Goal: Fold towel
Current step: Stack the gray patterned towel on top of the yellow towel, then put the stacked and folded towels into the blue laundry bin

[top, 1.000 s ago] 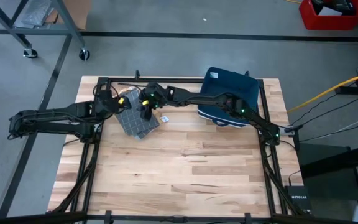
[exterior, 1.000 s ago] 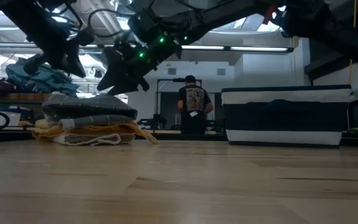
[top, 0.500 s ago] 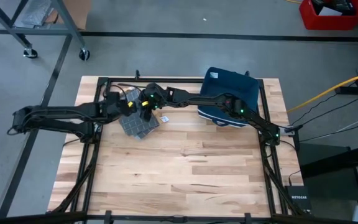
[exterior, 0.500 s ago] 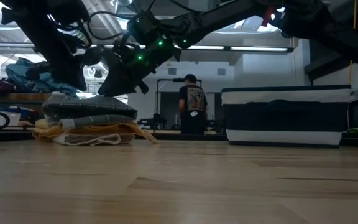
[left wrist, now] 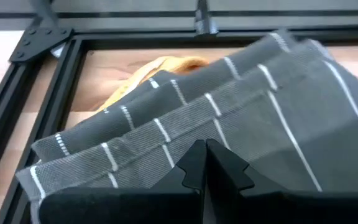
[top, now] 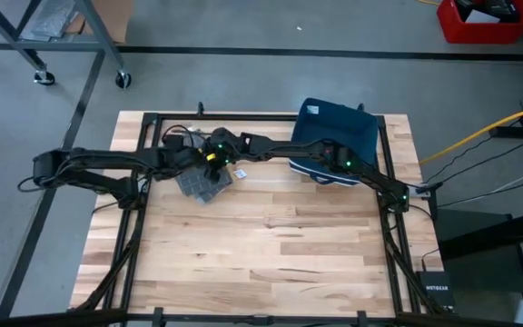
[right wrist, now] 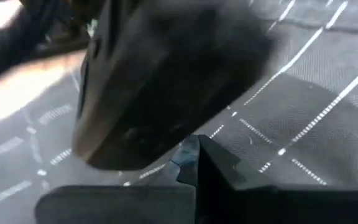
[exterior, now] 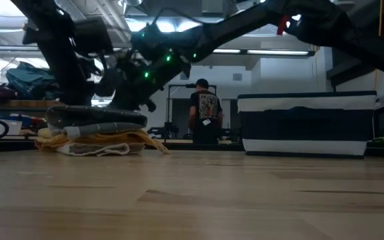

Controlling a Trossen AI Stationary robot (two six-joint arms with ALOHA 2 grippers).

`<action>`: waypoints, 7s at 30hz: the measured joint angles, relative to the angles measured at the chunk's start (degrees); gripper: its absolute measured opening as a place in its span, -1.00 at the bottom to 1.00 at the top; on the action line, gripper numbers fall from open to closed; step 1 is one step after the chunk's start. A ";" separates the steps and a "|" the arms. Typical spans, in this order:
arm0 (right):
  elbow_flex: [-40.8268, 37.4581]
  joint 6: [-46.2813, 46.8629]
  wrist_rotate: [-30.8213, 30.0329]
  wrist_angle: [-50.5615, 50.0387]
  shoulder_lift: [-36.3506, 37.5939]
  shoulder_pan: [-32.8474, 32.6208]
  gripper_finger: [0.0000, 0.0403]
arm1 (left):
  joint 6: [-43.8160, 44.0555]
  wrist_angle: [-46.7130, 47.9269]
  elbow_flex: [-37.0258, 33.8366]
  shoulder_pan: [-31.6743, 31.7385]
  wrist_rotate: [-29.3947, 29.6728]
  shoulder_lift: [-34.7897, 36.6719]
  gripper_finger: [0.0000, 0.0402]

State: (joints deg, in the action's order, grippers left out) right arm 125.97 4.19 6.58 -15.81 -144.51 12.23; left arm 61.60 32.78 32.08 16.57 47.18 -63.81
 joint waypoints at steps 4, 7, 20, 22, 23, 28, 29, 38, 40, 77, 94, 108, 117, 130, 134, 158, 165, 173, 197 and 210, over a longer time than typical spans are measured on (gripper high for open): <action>0.00 0.01 0.01 -0.26 -2.13 0.13 -0.89 | 2.05 -1.19 0.00 1.88 -0.50 -4.36 -0.97; 0.06 0.01 0.37 -1.68 -3.39 0.11 -0.89 | 3.91 -1.31 0.04 2.53 -3.50 -7.80 -0.97; 0.31 -0.41 7.70 -18.01 -3.21 -1.06 -0.89 | 6.62 -8.65 0.24 -5.43 -11.74 -15.93 -0.97; 0.31 -1.41 8.37 -21.63 -3.12 -2.09 -0.89 | 7.57 -8.77 0.28 -8.13 -13.41 -15.68 -0.97; 0.31 -1.87 8.53 -22.82 -3.10 -2.63 -0.89 | 8.37 -8.79 0.26 -9.45 -14.01 -15.55 -0.97; 0.28 -3.23 10.76 -27.53 -2.50 -5.69 -0.88 | 12.73 -9.05 0.20 -17.23 -16.21 -15.15 -0.97; 0.25 -3.26 11.12 -28.46 -2.35 -6.41 -0.88 | 13.33 -9.21 0.22 -18.86 -16.67 -15.15 -0.97; 0.07 -3.66 11.55 -38.31 0.41 -12.63 -0.88 | 15.93 -18.10 0.58 -32.53 -17.64 -15.43 -0.97; 0.07 -3.80 11.37 -40.06 1.20 -14.16 -0.88 | 16.19 -18.81 1.30 -35.06 -18.19 -15.58 -0.97; -0.14 -3.10 -18.07 -51.35 21.65 -23.12 -0.88 | 0.44 -23.97 4.09 -52.71 0.62 2.08 -0.97; -0.09 0.12 -17.87 -63.20 42.24 -23.10 -0.88 | -6.95 -33.36 4.11 -72.85 27.01 5.73 -0.97; -28.59 10.96 -22.50 -47.47 74.28 -30.85 -0.88 | -6.14 -36.85 4.20 -79.72 38.79 2.94 -0.97; -65.59 17.13 -22.46 -13.45 92.12 -39.22 -0.88 | 6.08 -41.40 4.24 -79.58 38.98 -7.17 -0.97; -78.40 29.22 -22.05 -5.74 85.59 -39.98 -0.88 | 13.47 -65.18 4.24 -73.17 25.13 -24.84 -0.97; -78.40 28.79 -20.53 1.30 80.59 -39.95 -0.88 | 14.17 -65.30 4.24 -71.09 20.87 -26.56 -0.94; -78.36 46.67 -6.87 16.50 65.31 -24.56 0.12 | 13.20 -65.38 4.24 -67.83 20.39 -26.58 -0.10; -78.35 50.09 -0.84 20.66 60.50 -20.96 0.13 | 17.82 -67.22 4.24 -68.40 20.35 -26.52 -0.10; -77.23 51.54 -0.12 21.93 56.20 -20.74 0.13 | 24.13 -68.58 4.24 -72.68 20.35 -25.94 -0.10; -72.65 50.10 9.26 21.27 51.24 -18.52 0.13 | 12.37 -67.74 10.54 -81.97 37.46 -20.59 -0.63; -72.65 49.33 9.56 21.31 51.24 -18.58 0.13 | -13.35 -65.24 14.98 -64.07 10.26 -9.87 -0.97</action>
State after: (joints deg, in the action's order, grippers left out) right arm 53.32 53.52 16.14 5.50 -93.27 -6.35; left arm 48.25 -32.46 47.05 -47.50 57.43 -73.68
